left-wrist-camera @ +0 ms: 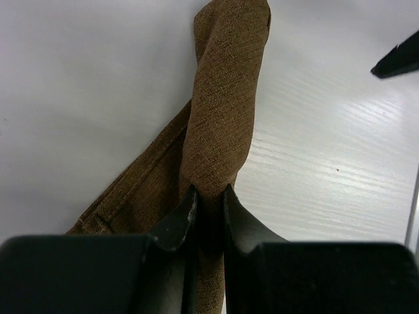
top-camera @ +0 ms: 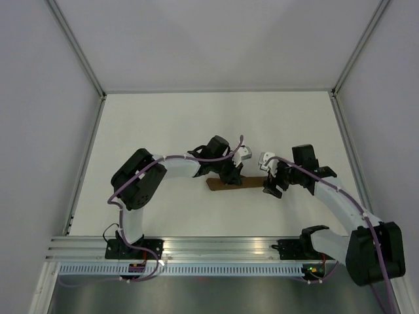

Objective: Fold the napkin, place the utensils inside, and roll it up
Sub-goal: Roll the napkin with the utensil

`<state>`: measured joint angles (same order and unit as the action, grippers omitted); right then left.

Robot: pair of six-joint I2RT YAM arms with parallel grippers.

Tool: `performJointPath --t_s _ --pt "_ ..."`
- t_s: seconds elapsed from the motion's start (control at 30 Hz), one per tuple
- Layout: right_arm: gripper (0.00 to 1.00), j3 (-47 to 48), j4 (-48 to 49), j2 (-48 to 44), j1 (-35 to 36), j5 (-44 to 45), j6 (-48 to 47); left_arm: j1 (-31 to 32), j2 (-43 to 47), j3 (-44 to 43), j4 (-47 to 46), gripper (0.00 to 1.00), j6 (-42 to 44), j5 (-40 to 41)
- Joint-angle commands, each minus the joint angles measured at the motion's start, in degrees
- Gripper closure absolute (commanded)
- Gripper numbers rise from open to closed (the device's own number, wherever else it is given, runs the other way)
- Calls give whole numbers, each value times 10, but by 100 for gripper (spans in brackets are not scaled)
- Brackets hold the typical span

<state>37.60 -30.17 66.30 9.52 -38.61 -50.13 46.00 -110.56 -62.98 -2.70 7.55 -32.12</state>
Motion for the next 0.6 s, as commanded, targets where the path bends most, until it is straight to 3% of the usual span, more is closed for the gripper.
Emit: performJointPath --t_s 0.0,0.2,0.57 --pt "17 -51 134 -64 57 62 7 -7 -56 -6 132 92 -30 -65" --pt "15 -87 187 -72 157 143 7 -33 -90 -51 184 91 -37 -106" --pt "16 -112 268 8 250 226 5 -38 -149 -131 251 85 -44 -142"
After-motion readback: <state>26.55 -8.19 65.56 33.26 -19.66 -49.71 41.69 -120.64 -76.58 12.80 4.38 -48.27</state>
